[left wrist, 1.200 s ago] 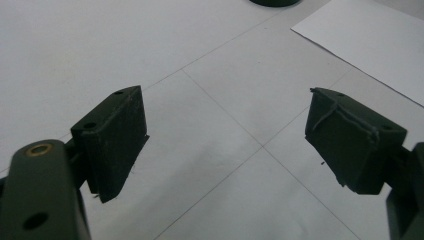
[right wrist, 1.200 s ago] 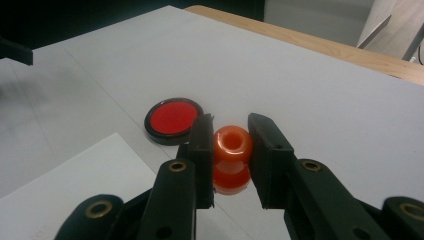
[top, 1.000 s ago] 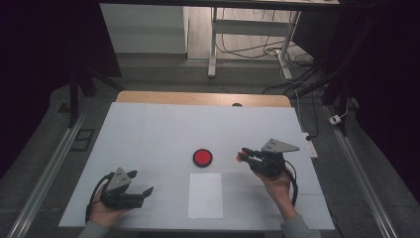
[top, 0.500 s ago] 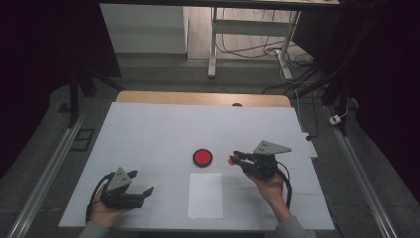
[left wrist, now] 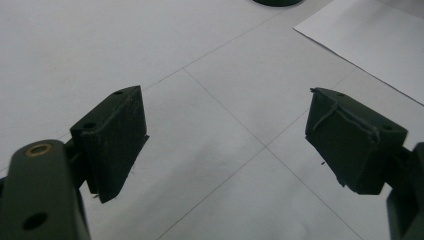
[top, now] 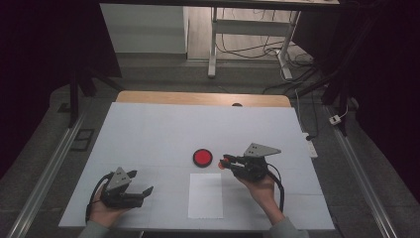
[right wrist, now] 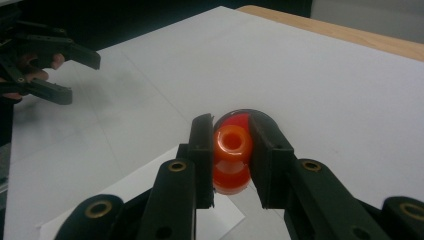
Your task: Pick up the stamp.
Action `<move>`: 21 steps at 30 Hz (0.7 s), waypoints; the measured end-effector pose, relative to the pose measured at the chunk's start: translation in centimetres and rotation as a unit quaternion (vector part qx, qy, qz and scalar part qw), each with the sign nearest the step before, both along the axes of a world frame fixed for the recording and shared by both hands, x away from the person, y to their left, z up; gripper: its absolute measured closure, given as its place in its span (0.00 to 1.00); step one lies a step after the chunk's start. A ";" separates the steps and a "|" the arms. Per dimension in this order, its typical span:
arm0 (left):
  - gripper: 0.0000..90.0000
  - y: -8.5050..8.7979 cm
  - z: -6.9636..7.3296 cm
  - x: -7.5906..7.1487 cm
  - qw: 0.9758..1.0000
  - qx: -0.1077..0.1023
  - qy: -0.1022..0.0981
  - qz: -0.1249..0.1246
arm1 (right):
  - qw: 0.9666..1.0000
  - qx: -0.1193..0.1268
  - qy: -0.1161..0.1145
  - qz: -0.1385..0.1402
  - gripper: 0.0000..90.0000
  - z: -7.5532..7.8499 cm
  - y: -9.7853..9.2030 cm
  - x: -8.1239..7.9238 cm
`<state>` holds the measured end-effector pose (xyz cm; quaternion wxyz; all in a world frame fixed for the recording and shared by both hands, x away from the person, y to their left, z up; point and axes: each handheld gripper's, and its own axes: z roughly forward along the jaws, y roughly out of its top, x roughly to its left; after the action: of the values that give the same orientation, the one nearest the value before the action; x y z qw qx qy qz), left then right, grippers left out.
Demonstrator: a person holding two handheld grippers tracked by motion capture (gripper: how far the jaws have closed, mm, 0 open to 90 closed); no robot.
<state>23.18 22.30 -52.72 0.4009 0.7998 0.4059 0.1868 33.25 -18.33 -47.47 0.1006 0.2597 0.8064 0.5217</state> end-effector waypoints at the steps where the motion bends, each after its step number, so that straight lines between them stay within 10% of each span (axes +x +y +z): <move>1: 0.19 0.0 0.0 0.0 1.000 -0.001 0.000 0.000 | 1.000 0.001 0.002 0.002 0.80 -0.1 0.1 0.0; 21: 0.19 -0.4 0.1 -0.1 1.000 0.002 -0.003 -0.004 | 1.000 0.007 -0.006 0.026 0.80 0.1 1.7 -1.5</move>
<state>23.06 21.90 -52.59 0.4015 0.8016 0.4010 0.1881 31.72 -16.63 -47.39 0.0903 0.2357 0.8086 0.5315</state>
